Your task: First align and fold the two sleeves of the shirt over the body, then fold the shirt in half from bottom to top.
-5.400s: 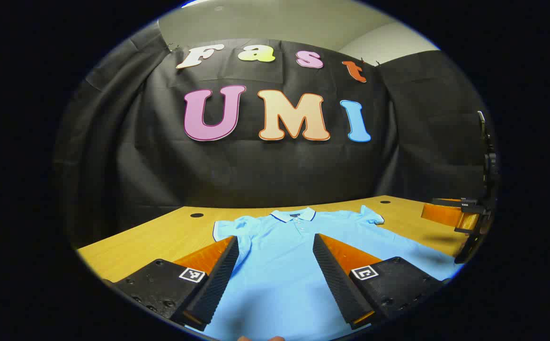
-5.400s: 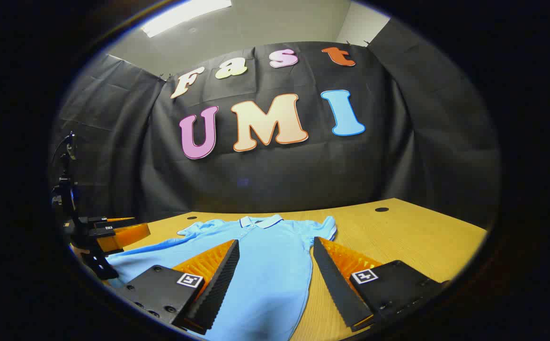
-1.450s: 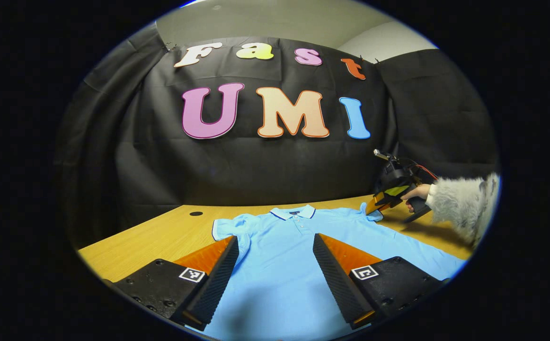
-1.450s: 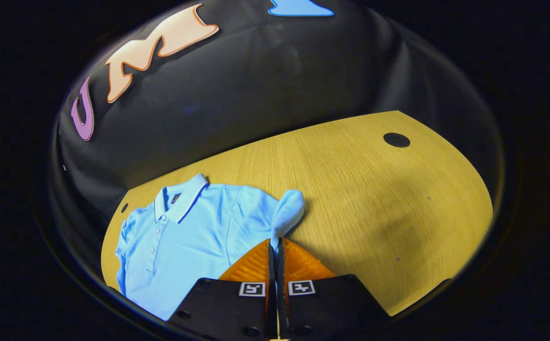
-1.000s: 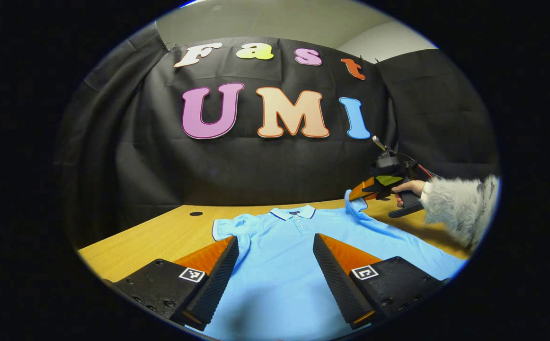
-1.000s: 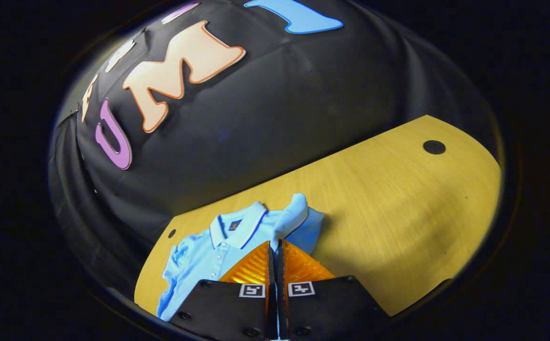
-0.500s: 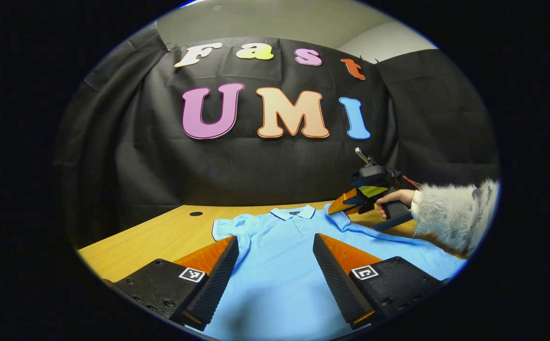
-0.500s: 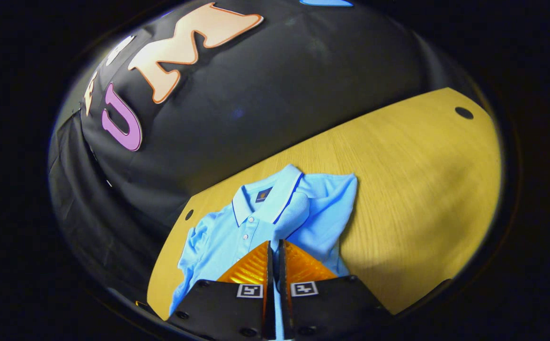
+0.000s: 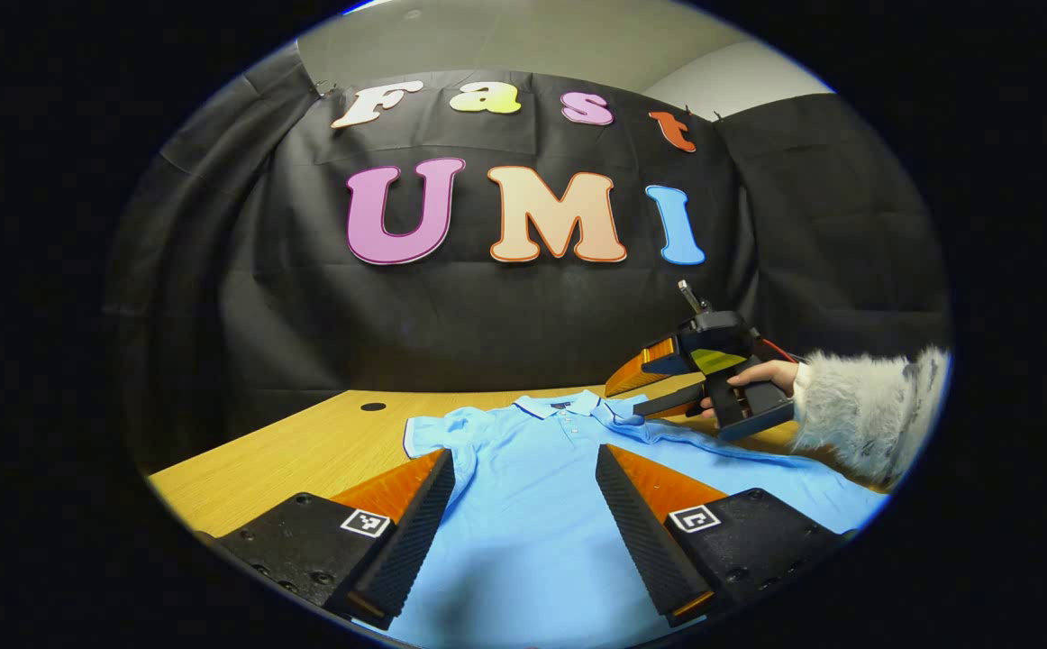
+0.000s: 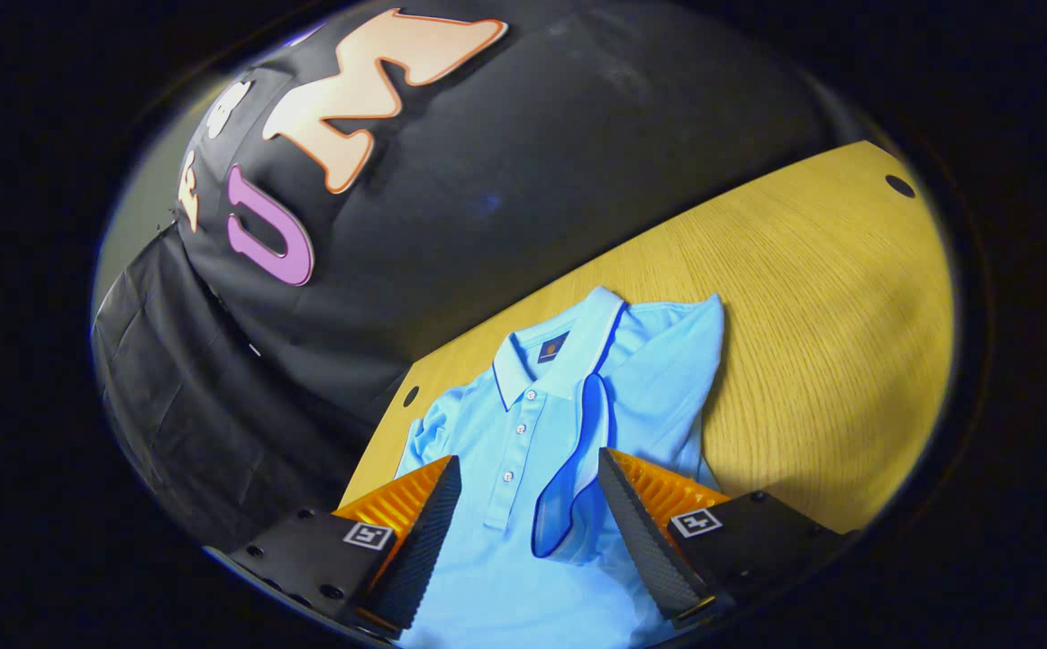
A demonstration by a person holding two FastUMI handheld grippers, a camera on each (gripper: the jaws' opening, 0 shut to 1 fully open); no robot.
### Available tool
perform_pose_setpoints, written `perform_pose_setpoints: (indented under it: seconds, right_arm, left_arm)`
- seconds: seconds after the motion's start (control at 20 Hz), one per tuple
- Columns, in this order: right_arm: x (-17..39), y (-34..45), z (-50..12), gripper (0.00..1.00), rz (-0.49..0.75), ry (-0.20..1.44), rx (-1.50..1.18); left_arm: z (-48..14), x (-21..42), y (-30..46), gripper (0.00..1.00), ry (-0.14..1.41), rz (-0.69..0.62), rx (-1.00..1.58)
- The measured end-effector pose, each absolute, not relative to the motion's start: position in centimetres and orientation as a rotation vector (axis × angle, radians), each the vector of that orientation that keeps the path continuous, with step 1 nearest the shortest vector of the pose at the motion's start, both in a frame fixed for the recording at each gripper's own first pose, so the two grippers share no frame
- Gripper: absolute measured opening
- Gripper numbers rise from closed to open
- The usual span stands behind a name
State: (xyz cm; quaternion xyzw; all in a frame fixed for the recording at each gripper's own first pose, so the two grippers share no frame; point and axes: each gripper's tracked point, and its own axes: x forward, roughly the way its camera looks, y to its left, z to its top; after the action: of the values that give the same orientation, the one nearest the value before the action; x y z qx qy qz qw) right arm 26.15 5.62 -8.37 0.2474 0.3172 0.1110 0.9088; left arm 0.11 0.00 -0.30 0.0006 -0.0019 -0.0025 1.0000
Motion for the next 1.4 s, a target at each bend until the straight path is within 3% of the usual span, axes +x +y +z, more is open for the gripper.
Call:
perform_pose_setpoints:
  seconds: [0.05,0.45,0.75,1.05,1.4]
  right_arm:
    - [25.5,5.7,-7.9,0.97,0.235,0.644,0.48]
    - [16.5,4.5,-3.2,0.97,0.257,0.535,0.275]
    - [9.2,2.2,-2.4,0.97,0.23,0.44,0.192]
    - [5.1,0.5,-3.3,0.97,0.232,0.432,0.271]
    - [3.7,-3.6,-1.8,0.97,0.174,0.361,0.282]
  left_arm:
    - [-0.3,0.2,-0.1,0.96,-0.001,-0.005,0.002]
    - [-0.4,0.2,-0.5,0.96,0.017,-0.006,0.038]
    - [-0.1,0.4,-1.7,0.96,-0.007,-0.076,0.039]
    - [-2.6,2.6,-1.0,0.9,0.148,-0.093,-0.017]
    - [-3.2,7.4,3.9,0.94,0.37,-0.092,-0.351]
